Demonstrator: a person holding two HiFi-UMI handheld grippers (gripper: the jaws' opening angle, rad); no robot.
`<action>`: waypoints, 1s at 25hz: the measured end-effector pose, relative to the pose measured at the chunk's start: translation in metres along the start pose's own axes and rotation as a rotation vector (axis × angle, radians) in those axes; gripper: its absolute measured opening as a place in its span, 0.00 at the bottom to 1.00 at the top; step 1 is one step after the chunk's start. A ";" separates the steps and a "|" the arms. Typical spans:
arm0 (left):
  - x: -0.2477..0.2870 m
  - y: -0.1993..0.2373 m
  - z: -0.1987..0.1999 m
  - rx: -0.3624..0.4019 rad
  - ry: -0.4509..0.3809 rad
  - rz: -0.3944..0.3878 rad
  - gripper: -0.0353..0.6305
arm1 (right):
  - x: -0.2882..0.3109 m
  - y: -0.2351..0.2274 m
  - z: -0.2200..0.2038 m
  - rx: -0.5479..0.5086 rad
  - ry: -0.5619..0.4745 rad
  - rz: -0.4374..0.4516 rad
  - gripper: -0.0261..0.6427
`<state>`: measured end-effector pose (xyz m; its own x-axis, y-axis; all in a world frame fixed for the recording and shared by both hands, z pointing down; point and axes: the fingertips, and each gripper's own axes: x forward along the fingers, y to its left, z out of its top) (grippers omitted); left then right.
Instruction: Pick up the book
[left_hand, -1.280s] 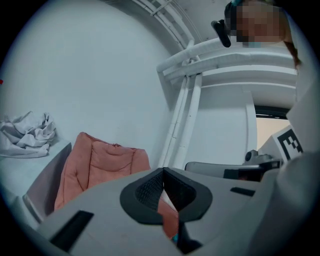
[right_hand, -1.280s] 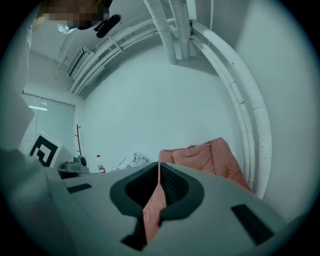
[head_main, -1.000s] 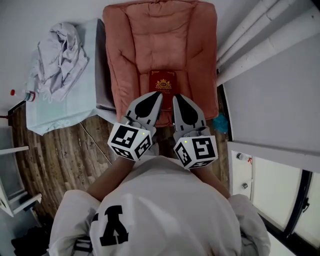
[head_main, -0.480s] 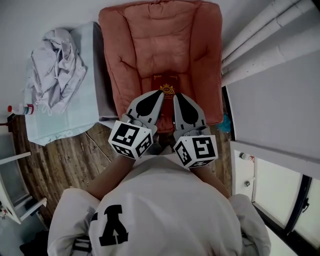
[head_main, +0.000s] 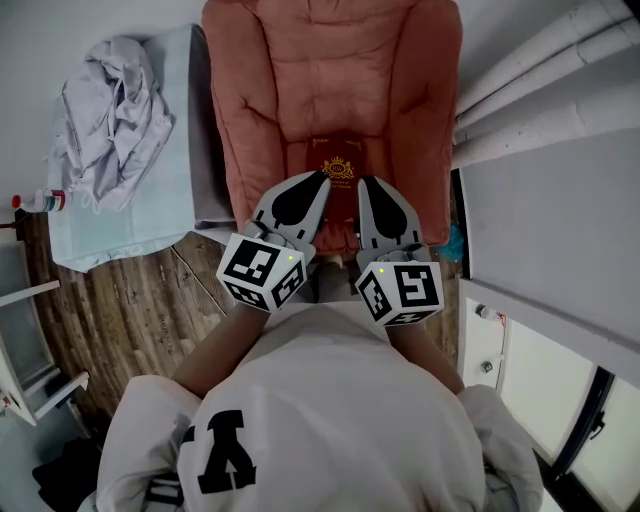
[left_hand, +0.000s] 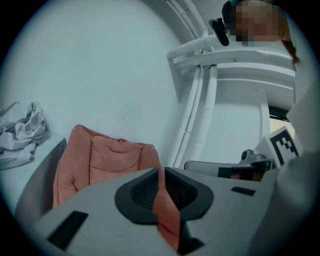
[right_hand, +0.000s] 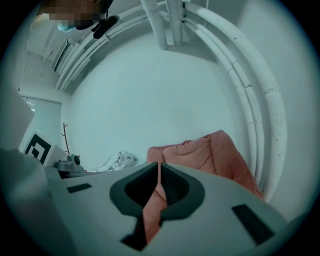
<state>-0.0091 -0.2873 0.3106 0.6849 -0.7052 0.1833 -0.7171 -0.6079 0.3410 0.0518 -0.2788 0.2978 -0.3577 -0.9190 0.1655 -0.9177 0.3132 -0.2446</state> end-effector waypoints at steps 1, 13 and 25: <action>0.001 0.001 -0.006 -0.009 0.017 -0.004 0.12 | 0.002 -0.002 -0.007 0.008 0.022 0.005 0.09; 0.018 0.048 -0.083 -0.117 0.145 0.090 0.43 | 0.019 -0.053 -0.085 0.103 0.181 -0.030 0.32; 0.039 0.087 -0.142 -0.183 0.199 0.170 0.43 | 0.043 -0.099 -0.152 0.129 0.284 -0.077 0.33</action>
<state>-0.0266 -0.3155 0.4780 0.5817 -0.6951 0.4224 -0.8009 -0.3988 0.4466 0.1007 -0.3125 0.4748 -0.3385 -0.8297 0.4439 -0.9210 0.1955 -0.3369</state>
